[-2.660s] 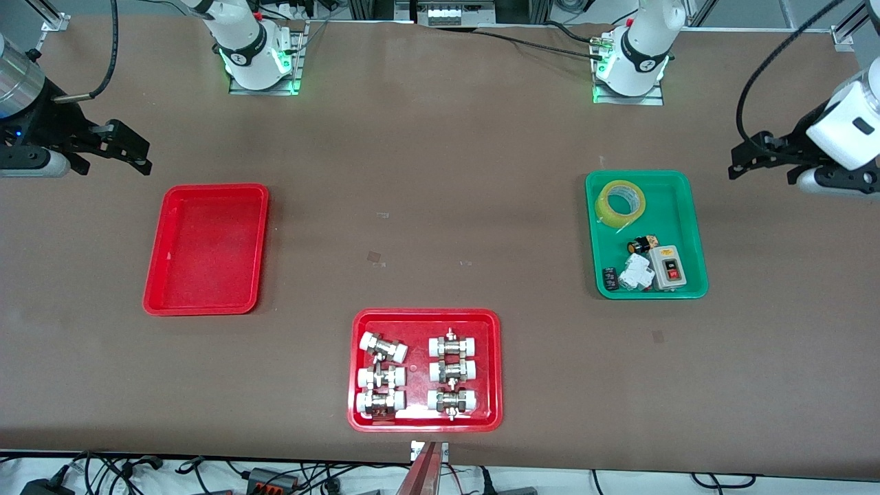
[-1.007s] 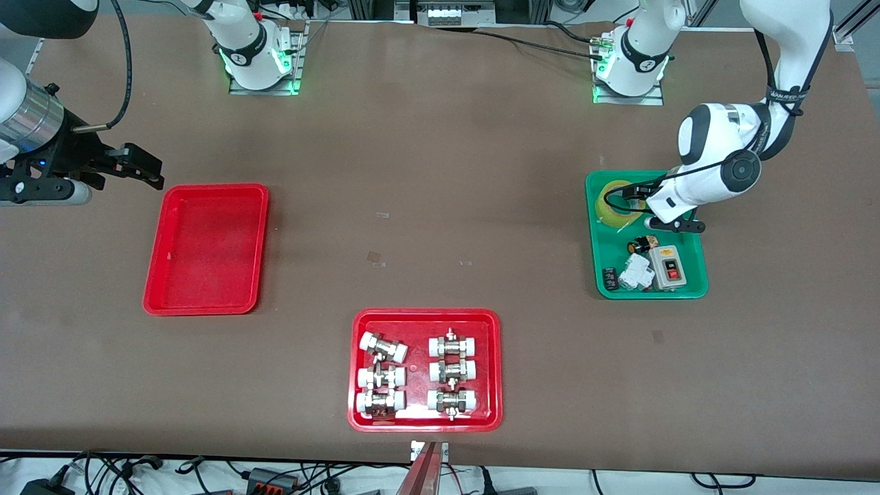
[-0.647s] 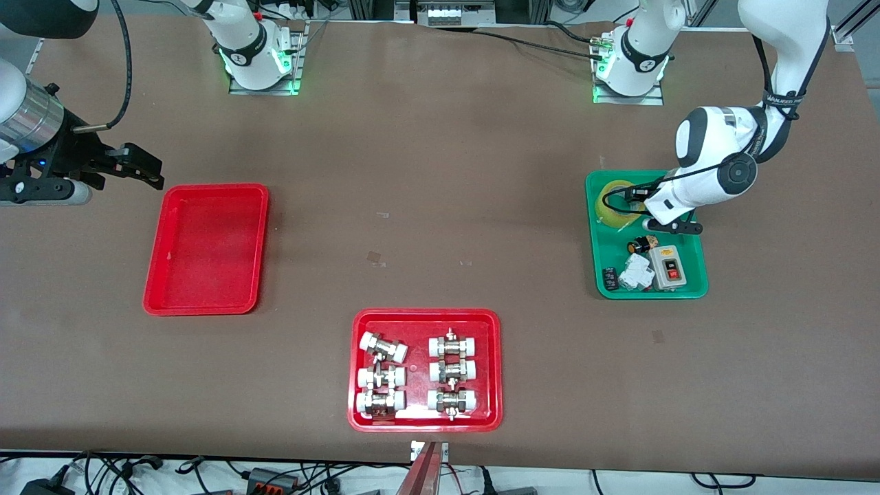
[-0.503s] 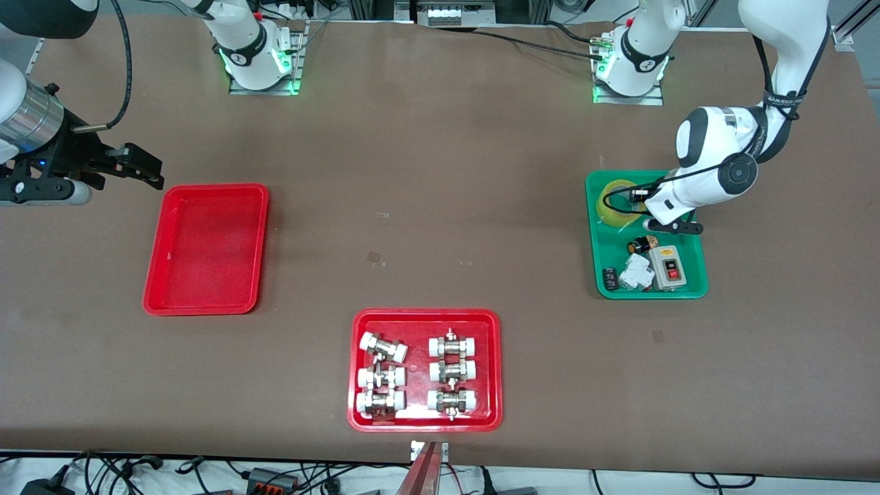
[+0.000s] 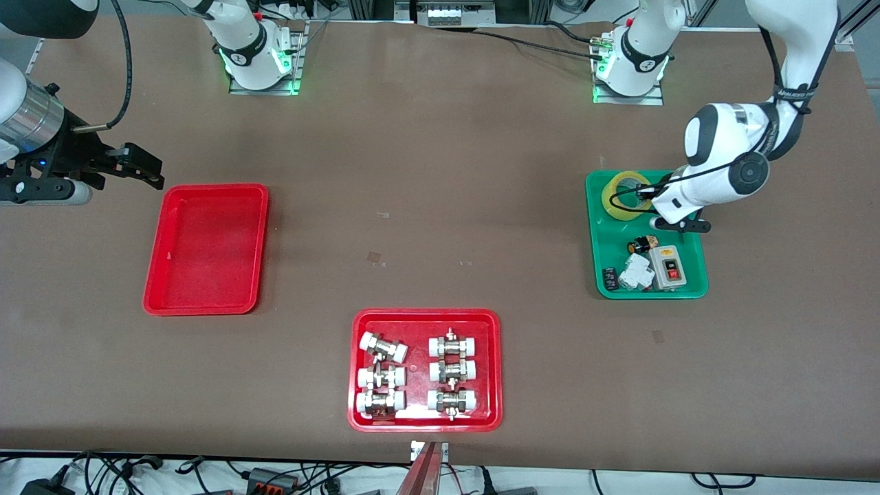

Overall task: Left arm passes tape to right arm into tray
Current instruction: 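Lift the tape with the left gripper while the right gripper advances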

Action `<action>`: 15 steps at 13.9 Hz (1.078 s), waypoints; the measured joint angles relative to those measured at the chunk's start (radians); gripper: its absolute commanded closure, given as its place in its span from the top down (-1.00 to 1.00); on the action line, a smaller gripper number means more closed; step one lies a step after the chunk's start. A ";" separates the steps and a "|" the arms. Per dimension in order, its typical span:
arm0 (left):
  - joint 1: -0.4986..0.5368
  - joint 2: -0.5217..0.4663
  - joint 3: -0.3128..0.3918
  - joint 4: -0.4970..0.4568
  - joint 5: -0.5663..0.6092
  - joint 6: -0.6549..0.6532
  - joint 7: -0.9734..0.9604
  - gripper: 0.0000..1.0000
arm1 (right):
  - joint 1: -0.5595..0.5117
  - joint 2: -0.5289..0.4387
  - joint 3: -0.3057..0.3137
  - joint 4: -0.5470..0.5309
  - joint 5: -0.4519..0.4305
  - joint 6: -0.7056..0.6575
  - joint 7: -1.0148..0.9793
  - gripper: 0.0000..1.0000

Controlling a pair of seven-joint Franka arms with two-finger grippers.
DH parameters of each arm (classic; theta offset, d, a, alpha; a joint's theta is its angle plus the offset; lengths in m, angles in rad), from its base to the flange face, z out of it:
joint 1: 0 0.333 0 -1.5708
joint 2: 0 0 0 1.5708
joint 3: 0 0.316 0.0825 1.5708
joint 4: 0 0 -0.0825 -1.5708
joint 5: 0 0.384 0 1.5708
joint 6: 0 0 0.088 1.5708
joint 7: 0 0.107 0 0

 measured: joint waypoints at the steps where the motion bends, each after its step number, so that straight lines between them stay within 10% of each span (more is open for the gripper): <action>1: 0.000 -0.028 0.000 0.022 -0.003 -0.046 0.000 -0.92 | 0.000 0.001 0.001 0.000 0.000 -0.011 0.000 1.00; 8: -0.013 -0.113 -0.137 0.348 -0.183 -0.364 -0.032 -0.90 | 0.062 0.074 0.007 -0.005 0.025 -0.068 -0.001 1.00; 14: -0.056 0.100 -0.319 0.631 -0.191 -0.338 -0.155 -0.71 | 0.072 0.153 0.005 -0.005 0.303 -0.068 -0.001 1.00; 15: -0.080 0.146 -0.323 0.674 -0.191 -0.308 -0.173 -0.99 | 0.072 0.168 0.005 -0.005 0.354 -0.066 -0.001 1.00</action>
